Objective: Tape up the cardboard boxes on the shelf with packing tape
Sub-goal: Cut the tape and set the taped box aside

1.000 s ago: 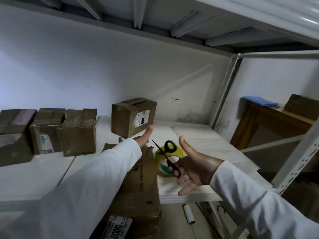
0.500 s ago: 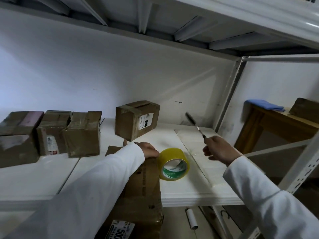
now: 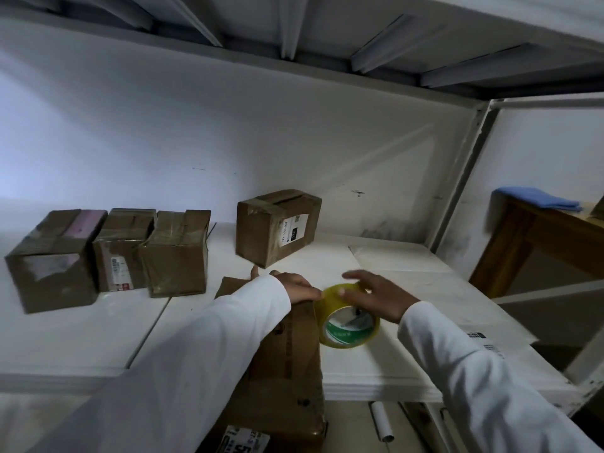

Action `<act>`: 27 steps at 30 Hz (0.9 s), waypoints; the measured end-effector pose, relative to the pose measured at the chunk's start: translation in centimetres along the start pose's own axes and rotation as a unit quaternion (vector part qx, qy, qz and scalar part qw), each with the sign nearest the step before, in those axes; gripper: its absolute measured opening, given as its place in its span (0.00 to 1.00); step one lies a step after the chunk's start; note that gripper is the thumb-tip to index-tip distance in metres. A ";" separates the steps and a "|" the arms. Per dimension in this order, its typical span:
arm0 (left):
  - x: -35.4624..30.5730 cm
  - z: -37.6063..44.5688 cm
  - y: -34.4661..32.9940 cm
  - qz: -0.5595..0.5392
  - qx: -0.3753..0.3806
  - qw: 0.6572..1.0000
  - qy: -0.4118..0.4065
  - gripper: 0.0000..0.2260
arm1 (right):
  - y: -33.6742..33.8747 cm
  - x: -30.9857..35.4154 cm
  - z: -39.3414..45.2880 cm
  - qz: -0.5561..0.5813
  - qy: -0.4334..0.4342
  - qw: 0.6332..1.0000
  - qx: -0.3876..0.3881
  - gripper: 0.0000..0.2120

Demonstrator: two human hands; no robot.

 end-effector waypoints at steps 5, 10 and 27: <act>0.0 -0.2 0.1 0.003 0.002 1.000 0.011 0.27 | 2.1 -0.1 0.2 0.065 0.005 0.996 -0.054 0.16; -0.3 -0.4 -0.2 0.037 0.010 0.999 0.015 0.28 | 2.7 1.0 0.7 -0.324 -0.049 0.933 -0.147 0.10; -0.2 0.5 -0.5 0.069 0.047 0.992 0.099 0.32 | 10.9 -9.2 -4.6 -0.164 -0.109 0.942 -0.273 0.15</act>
Point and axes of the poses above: each hand's wrist, its own z-axis towards the middle knuckle, its own y-axis out of the back of the hand, x = y × z, the point moved 7 cm from there along z, towards the middle knuckle, and after that the axes turned 4 degrees about x, right-handed, at the moved point
